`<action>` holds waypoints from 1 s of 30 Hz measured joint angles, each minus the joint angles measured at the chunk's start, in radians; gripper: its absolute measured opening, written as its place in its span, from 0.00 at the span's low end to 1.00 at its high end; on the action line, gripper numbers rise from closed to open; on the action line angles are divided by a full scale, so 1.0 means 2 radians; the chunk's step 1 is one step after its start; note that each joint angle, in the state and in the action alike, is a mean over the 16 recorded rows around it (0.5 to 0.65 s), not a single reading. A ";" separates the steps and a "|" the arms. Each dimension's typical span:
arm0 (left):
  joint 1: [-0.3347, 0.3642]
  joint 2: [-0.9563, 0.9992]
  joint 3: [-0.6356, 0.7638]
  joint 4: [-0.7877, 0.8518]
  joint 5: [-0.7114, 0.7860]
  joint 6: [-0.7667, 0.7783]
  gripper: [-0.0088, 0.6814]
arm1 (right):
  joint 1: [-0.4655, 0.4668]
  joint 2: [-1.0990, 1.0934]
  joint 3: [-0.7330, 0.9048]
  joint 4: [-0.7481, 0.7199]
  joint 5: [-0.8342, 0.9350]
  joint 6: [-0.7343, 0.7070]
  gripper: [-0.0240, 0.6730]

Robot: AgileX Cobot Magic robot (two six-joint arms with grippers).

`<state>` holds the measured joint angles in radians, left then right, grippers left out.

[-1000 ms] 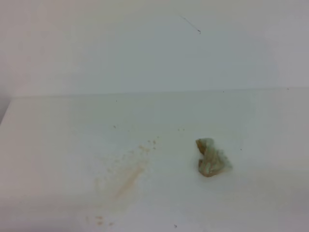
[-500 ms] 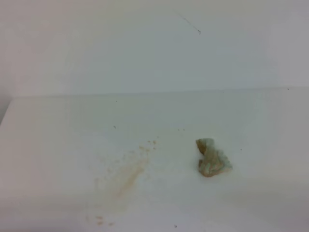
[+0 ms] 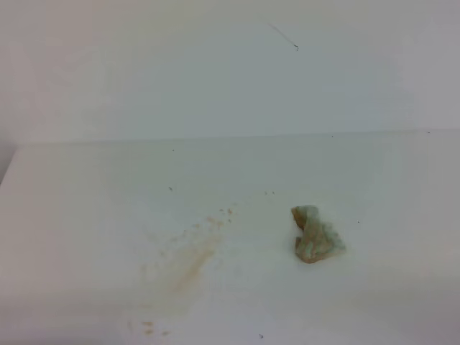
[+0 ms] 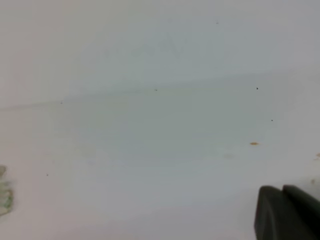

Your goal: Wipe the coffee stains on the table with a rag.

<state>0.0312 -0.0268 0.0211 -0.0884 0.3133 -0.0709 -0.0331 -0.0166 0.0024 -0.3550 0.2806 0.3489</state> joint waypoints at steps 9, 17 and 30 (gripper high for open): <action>0.000 0.000 0.001 0.000 0.000 0.000 0.01 | 0.000 0.000 0.000 0.020 0.012 0.000 0.03; 0.000 0.000 0.005 0.000 0.000 0.000 0.01 | 0.000 0.001 0.000 0.068 0.016 -0.013 0.03; 0.000 0.001 0.005 0.000 0.000 0.000 0.01 | 0.000 0.001 0.000 0.118 0.016 -0.114 0.03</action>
<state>0.0312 -0.0251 0.0305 -0.0886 0.3133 -0.0709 -0.0331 -0.0143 0.0024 -0.1196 0.3135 0.1215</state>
